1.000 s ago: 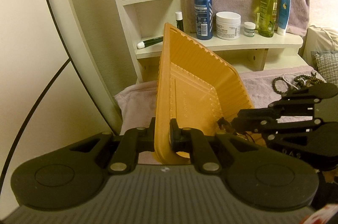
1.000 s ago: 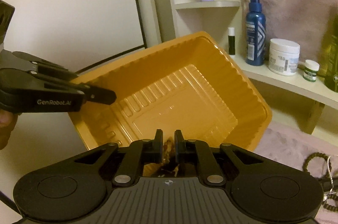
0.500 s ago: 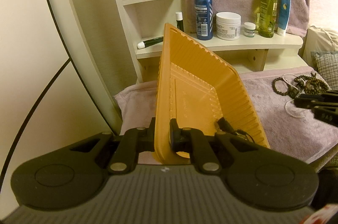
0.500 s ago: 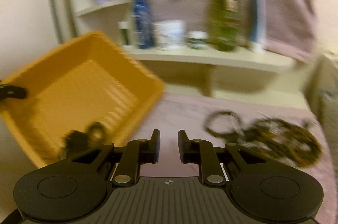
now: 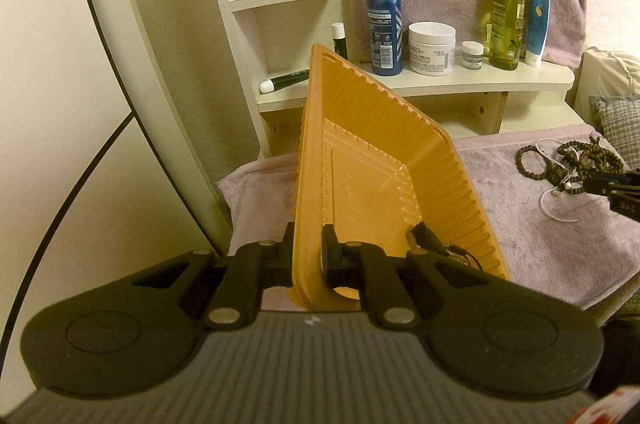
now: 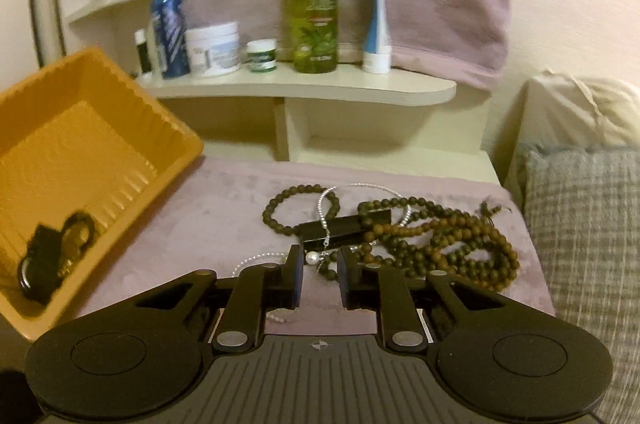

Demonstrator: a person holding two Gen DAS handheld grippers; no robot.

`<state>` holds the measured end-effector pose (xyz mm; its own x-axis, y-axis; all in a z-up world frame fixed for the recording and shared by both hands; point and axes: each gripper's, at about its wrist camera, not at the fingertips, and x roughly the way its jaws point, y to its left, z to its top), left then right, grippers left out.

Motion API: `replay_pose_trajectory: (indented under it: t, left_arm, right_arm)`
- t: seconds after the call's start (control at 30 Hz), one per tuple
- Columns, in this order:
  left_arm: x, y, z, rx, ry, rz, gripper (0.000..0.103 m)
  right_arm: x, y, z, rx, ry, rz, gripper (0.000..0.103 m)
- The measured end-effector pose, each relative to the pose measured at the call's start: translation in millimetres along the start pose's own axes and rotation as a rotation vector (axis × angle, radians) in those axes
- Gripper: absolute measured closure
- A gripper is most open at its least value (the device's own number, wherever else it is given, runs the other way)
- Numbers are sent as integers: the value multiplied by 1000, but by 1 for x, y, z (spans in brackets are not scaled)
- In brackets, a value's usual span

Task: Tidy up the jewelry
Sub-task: 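Move the open right tool back over the jewelry pile, then close the right tool on a small silver piece in the pile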

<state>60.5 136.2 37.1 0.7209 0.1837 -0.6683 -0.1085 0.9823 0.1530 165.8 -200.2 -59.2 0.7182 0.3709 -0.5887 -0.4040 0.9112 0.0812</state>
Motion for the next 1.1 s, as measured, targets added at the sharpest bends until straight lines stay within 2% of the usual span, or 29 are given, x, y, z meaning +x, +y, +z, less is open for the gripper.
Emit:
replay_pose_trajectory:
  t: [0.27, 0.6, 0.7, 0.8, 1.1]
  left_arm:
    - [0, 0, 0, 2, 2, 2, 94]
    - [1, 0, 0, 2, 3, 2, 94]
    - [1, 0, 0, 2, 3, 2, 94]
    - [1, 1, 0, 2, 3, 2, 94]
    - [1, 1, 0, -1, 3, 2, 94]
  right_arm:
    - [26, 11, -3, -127, 61, -14, 84]
    - [44, 28, -5, -288, 69, -61, 85]
    - [42, 29, -5, -302, 56, -72, 86]
    - [35, 28, -5, -298, 34, -72, 101]
    - [34, 31, -2, -314, 47, -61, 101]
